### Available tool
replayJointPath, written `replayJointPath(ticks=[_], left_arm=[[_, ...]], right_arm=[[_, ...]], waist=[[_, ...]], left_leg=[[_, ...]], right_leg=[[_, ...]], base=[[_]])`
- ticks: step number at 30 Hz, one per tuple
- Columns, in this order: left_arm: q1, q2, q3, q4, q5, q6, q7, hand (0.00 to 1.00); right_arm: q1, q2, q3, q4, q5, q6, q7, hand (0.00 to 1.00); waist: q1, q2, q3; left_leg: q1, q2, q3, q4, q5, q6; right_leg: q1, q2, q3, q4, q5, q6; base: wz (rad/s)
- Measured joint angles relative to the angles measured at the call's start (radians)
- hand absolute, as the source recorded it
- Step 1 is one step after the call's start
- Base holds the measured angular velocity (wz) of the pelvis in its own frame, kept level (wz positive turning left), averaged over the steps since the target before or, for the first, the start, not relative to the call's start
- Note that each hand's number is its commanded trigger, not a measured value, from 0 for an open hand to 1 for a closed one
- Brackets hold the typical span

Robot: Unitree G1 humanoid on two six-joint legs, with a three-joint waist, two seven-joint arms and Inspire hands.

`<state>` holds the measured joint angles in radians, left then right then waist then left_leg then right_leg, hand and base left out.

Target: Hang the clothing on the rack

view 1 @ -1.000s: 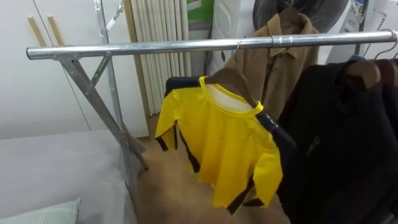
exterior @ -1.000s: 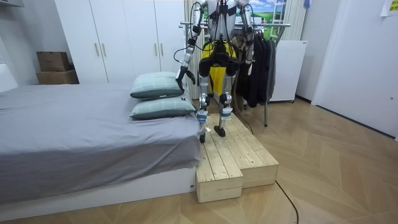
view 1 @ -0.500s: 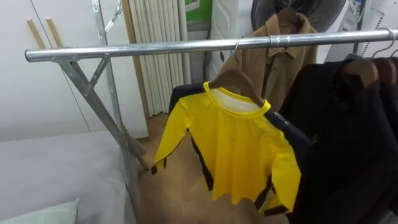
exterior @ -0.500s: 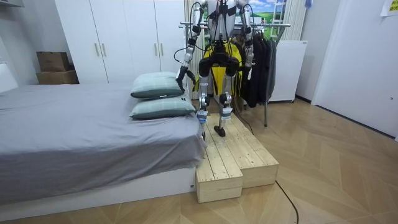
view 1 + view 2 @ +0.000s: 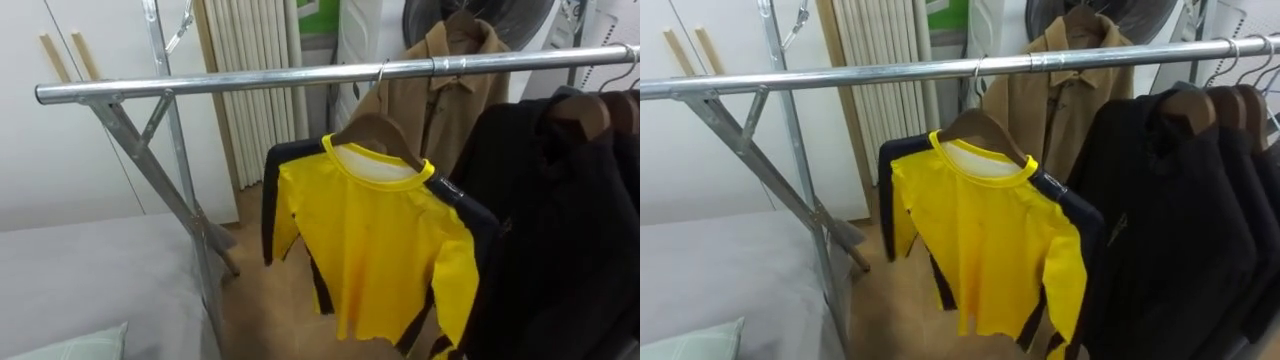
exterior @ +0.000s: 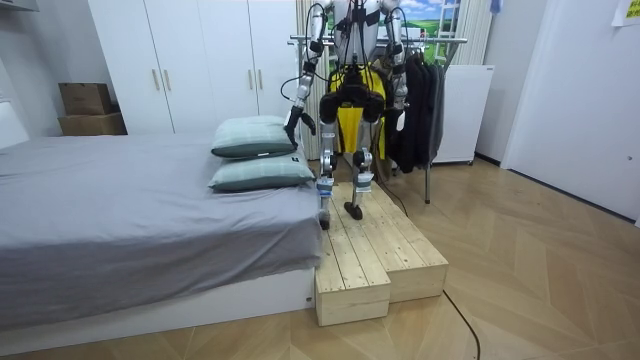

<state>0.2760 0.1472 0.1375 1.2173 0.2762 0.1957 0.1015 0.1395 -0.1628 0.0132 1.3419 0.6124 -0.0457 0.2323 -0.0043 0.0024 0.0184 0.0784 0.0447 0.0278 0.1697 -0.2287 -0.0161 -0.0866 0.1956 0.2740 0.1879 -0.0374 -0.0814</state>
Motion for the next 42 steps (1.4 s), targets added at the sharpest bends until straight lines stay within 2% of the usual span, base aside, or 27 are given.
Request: replayJointPath(ticks=[5,17,28,37,42], left_arm=[[0.0,-0.002,0.005,0.004,-0.001,0.005,-0.003,0.0],[0.002,-0.014,0.003,0.018,-0.012,0.005,-0.006,0.0],[0.001,-0.016,0.007,0.021,-0.008,0.009,-0.009,0.0],[0.001,-0.015,0.007,0.021,-0.008,0.017,-0.028,0.0],[0.001,-0.015,0.002,0.021,-0.008,0.02,-0.045,0.0]], right_arm=[[-0.005,0.003,-0.018,0.004,0.004,0.026,-0.001,0.0],[-0.02,0.003,-0.001,0.001,-0.043,0.027,-0.051,0.0],[-0.024,-0.001,-0.003,-0.01,-0.21,0.025,-0.088,0.0],[-0.042,-0.01,-0.003,-0.007,-0.312,0.027,-0.088,0.0],[-0.051,-0.017,0.013,-0.007,-0.369,0.043,-0.094,0.0]], waist=[[-0.013,0.0,0.0001],[-0.014,0.002,0.0009],[-0.015,0.002,-0.0004],[-0.015,0.004,-0.0054],[-0.013,0.005,-0.0047]], left_leg=[[0.002,0.0,-0.001,-0.002,0.0,0.0],[0.019,0.0,0.011,-0.004,-0.001,0.002],[0.019,0.001,0.013,-0.003,-0.001,0.002],[0.021,0.001,0.013,-0.003,-0.001,0.002],[0.021,0.0,0.011,-0.002,-0.001,0.002]], right_leg=[[0.0,0.0,0.0,-0.001,0.0,0.0],[0.006,0.003,0.014,0.0,0.0,0.001],[0.013,0.004,0.014,0.0,0.0,0.0],[0.015,0.003,0.011,0.001,0.0,0.001],[0.015,0.003,0.015,0.0,0.0,0.0]], base=[[0.0],[-0.03],[0.0],[0.0],[0.0]])
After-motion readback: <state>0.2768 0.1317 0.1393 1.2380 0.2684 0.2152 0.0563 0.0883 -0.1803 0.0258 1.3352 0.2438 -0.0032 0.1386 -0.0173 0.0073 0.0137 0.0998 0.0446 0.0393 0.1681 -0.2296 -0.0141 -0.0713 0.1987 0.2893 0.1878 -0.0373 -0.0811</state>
